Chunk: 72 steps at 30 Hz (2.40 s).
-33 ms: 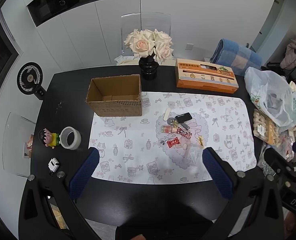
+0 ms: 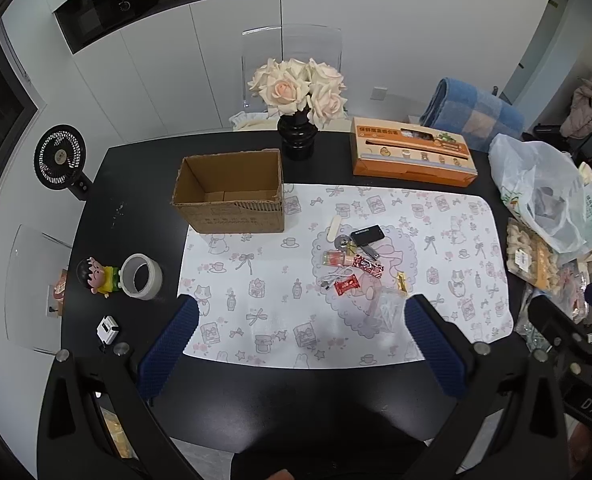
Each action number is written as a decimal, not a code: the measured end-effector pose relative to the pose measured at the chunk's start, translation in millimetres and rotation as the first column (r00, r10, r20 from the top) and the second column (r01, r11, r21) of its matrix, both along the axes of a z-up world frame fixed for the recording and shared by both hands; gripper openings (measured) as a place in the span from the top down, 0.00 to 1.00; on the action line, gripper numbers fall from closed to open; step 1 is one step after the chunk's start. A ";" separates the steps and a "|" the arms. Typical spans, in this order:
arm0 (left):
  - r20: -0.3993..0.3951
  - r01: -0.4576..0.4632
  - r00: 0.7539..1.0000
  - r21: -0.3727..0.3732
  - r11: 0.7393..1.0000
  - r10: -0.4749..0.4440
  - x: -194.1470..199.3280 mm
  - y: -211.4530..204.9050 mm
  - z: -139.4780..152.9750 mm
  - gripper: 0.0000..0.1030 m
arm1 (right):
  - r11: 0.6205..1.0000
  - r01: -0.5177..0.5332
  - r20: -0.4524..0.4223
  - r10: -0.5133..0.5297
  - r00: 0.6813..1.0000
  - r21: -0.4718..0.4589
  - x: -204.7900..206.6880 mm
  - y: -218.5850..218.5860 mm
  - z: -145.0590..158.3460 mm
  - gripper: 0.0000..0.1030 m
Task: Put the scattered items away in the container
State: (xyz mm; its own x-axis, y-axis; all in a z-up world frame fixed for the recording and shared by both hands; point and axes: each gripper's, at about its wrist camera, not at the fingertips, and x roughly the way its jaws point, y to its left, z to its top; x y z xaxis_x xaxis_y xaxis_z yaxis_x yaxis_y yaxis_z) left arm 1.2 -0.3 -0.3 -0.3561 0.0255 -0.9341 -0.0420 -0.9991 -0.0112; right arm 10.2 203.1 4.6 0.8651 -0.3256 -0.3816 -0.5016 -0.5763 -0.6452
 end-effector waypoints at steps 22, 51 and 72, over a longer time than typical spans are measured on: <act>-0.014 0.003 1.000 -0.005 1.000 -0.003 6.4 0.2 0.0 0.00 | 1.000 0.004 -0.001 -0.004 1.000 -0.017 -1.1 -3.1 -1.5 0.00; -0.032 -0.009 0.999 0.008 1.000 0.010 3.3 1.3 7.0 0.00 | 1.000 0.008 0.012 -0.008 1.000 -0.023 0.5 -3.8 -2.5 0.00; -0.017 -0.008 1.000 0.007 1.000 0.008 -1.0 0.3 1.1 0.00 | 0.997 0.073 0.098 -0.072 0.993 -0.009 4.7 -6.4 -6.0 0.00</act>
State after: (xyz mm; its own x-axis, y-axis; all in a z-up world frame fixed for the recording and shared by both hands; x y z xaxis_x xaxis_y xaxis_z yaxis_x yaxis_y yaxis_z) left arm 0.2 0.0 0.8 -0.3724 0.0290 -0.9276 -0.0342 -0.9993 -0.0175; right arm 14.9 196.7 -1.4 0.8718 -0.3935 -0.2918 -0.4774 -0.5491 -0.6859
